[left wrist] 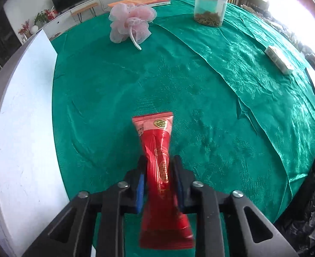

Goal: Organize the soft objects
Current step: 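Carry red packet with left tool while right tool carries roll bag over white box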

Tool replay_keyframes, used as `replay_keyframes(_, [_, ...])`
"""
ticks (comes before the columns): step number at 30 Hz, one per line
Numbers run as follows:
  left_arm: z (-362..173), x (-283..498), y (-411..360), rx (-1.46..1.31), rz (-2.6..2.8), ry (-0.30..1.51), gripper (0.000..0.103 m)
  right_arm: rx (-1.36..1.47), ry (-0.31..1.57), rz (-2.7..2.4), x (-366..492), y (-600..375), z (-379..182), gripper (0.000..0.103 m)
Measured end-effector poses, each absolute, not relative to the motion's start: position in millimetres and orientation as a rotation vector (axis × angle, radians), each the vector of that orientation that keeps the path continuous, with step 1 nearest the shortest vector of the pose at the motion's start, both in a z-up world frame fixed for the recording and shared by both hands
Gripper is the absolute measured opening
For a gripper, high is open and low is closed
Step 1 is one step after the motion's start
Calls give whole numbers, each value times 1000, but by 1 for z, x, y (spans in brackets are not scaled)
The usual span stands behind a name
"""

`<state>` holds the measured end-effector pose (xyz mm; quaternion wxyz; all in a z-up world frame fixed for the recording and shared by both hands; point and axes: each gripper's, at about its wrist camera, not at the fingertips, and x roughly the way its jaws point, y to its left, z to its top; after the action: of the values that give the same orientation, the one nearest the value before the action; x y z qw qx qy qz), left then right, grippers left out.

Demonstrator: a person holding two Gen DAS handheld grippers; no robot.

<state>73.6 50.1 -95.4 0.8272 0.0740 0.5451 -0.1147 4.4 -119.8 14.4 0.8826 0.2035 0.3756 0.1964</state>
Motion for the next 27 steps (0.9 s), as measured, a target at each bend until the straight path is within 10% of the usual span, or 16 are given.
replay_keyframes(12, [11, 32, 134, -243, -273, 872, 17, 385, 802, 429, 9, -100, 15, 32])
replay_keyframes(23, [37, -24, 322, -250, 228, 819, 18, 307, 873, 878, 27, 108, 46, 32])
replay_keyframes(25, [21, -31, 346, -257, 354, 864, 19, 331, 909, 958, 27, 146, 38, 38])
replay_keyframes(27, [-3, -35, 363, -299, 426, 933, 23, 307, 973, 980, 28, 173, 22, 78])
